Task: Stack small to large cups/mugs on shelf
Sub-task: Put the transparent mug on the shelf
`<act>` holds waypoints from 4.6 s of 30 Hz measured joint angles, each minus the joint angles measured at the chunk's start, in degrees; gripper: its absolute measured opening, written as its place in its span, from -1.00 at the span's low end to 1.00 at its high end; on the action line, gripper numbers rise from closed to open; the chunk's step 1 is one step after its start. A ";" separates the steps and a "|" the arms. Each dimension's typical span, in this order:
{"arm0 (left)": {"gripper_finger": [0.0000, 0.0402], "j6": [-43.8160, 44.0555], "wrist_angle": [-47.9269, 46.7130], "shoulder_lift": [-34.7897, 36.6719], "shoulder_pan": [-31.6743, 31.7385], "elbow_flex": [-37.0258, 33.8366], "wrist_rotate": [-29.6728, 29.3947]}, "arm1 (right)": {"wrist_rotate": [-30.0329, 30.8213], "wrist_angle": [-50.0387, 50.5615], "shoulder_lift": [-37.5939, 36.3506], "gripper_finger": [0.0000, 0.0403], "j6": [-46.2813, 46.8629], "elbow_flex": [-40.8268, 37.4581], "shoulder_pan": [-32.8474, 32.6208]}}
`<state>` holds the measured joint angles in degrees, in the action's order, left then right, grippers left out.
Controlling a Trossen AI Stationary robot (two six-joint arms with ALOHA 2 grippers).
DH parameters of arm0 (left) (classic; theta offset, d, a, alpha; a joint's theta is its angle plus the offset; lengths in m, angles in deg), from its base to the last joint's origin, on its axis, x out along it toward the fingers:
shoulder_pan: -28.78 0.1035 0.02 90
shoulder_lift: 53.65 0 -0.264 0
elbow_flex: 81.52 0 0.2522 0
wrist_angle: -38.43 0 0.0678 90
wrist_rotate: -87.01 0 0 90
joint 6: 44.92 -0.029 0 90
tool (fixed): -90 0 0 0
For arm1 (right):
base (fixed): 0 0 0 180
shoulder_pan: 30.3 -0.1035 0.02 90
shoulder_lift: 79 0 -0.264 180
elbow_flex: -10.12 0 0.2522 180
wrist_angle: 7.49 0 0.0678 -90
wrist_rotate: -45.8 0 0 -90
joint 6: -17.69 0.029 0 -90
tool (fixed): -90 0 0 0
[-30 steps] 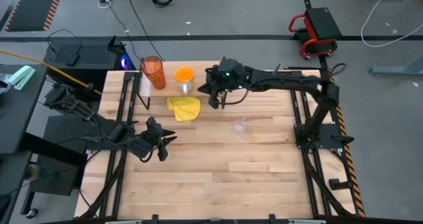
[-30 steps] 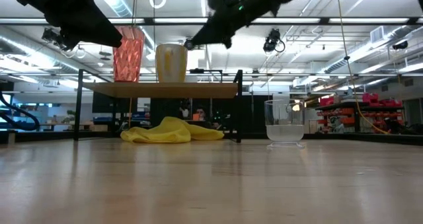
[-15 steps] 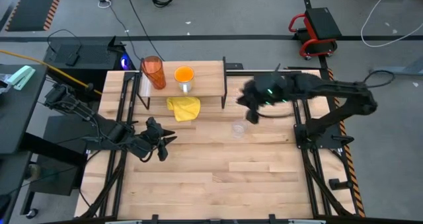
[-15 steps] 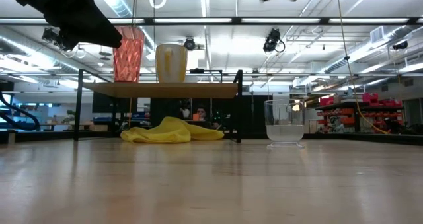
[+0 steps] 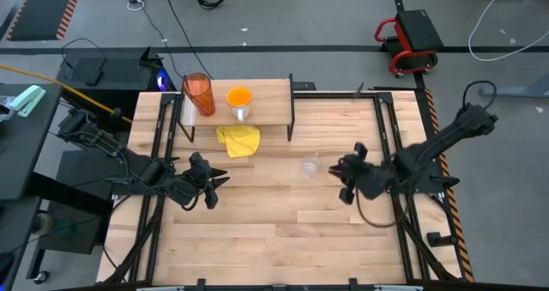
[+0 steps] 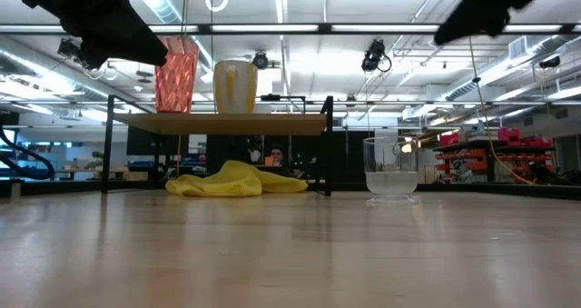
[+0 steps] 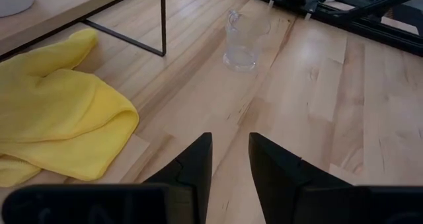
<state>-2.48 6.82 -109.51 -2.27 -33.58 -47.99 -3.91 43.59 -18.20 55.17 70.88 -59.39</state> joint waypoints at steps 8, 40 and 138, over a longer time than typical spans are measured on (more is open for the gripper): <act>-0.47 0.01 0.00 -0.02 0.00 0.00 0.00 | 6.96 -10.33 1.87 -0.83 4.69 -12.81 4.19; -0.47 0.88 0.57 -4.98 0.00 0.04 0.01 | -9.27 -29.27 19.95 -0.98 -4.15 -15.45 18.21; -0.47 -19.97 75.36 -54.05 12.35 0.27 15.13 | -19.49 -52.93 31.03 -0.98 -21.55 -9.14 15.86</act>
<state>-22.45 82.18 -163.56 10.08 -33.32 -32.86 -23.39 -9.34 12.83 33.62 61.75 -43.53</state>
